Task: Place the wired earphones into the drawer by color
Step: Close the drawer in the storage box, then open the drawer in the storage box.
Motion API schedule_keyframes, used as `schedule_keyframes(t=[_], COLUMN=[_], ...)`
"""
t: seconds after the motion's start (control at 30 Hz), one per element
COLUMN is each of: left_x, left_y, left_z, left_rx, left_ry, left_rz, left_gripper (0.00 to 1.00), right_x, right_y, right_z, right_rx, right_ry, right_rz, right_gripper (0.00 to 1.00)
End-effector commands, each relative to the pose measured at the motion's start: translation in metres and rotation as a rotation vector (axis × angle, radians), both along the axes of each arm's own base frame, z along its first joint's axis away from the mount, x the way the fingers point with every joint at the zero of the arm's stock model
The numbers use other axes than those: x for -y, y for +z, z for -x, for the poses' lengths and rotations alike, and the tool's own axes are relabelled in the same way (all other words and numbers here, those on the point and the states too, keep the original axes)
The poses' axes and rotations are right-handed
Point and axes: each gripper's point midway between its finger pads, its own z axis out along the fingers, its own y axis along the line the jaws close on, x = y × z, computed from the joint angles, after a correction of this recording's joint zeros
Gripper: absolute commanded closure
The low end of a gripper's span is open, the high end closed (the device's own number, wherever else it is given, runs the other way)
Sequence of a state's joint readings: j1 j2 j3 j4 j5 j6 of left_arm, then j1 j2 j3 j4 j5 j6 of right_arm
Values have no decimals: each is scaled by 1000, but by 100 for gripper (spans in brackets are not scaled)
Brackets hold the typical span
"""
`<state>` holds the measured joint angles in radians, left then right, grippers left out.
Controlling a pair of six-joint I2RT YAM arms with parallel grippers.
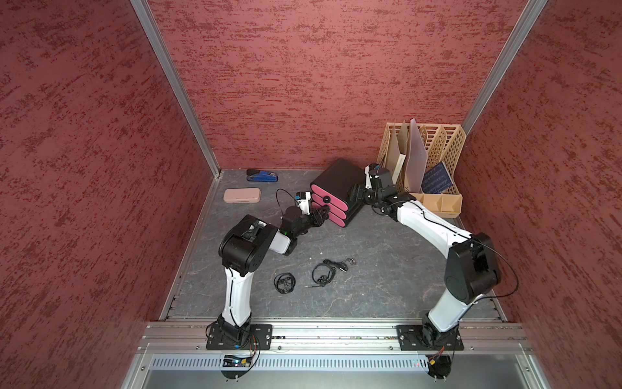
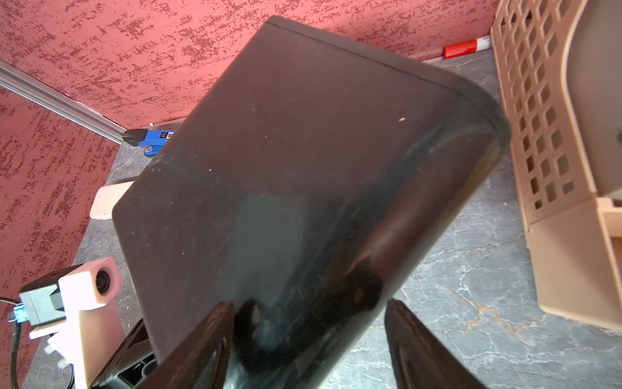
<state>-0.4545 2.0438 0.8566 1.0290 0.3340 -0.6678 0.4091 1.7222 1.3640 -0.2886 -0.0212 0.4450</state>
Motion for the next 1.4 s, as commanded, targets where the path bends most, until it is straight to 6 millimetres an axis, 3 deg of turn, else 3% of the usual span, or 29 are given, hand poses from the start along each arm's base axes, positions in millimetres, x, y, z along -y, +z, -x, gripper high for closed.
schedule_keyframes(t=[0.0, 0.17, 0.43, 0.73, 1.37], left_x=[3, -11, -35, -22, -14], left_y=[24, 22, 10, -13, -56], left_z=[-6, 3, 17, 21, 5], left_rx=[72, 53, 4, -90, -230], left_ry=[-1, 30, 40, -67, -73], left_rz=[46, 59, 68, 67, 14], left_gripper=[68, 54, 44, 42, 42], right_x=[5, 6, 6, 6, 3], right_y=[-31, -26, -24, -25, -27], right_z=[18, 18, 17, 17, 16], right_rx=[-102, -88, -84, -88, -93], right_ry=[15, 4, 2, 2, 11], right_rz=[57, 48, 42, 41, 34], right_gripper=[25, 25, 25, 25, 25])
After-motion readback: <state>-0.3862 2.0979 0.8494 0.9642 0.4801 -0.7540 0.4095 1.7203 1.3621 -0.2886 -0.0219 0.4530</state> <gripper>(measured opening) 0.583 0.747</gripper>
